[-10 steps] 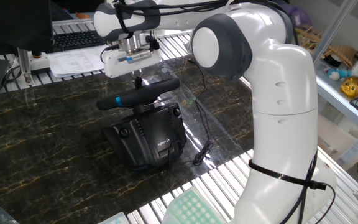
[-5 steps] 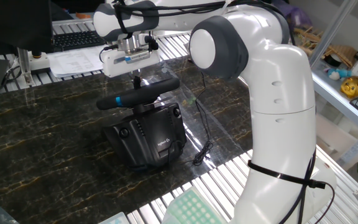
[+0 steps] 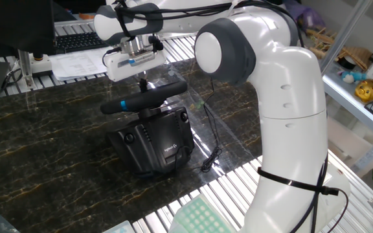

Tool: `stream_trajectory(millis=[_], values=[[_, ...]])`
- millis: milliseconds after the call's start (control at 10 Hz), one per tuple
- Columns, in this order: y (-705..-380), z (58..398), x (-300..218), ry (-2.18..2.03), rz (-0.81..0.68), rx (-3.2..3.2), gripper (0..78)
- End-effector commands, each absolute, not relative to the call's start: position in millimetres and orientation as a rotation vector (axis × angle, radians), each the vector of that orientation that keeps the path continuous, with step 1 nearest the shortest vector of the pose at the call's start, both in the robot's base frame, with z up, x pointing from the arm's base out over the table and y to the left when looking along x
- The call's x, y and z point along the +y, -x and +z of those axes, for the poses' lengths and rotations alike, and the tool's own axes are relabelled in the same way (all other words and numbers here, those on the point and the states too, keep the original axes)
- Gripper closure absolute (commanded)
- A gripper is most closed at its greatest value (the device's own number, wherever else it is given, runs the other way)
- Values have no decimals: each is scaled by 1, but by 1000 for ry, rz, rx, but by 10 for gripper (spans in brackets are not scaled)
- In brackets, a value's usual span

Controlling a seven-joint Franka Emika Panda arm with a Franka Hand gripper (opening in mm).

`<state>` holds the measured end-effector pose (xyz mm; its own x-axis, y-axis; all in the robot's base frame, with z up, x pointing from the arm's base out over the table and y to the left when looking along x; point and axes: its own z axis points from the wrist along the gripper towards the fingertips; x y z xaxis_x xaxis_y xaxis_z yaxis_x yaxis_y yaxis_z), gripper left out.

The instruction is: Rotate the steering wheel 90 degrees clockwise

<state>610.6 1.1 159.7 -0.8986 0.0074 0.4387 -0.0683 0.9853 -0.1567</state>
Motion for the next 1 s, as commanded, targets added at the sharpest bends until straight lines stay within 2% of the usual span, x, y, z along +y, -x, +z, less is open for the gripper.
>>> stream_trajectory(millis=[100,1000], values=[[-612,161,-3,-47,258,-2672,776],[-608,181,-34,-74,319,-2647,776]])
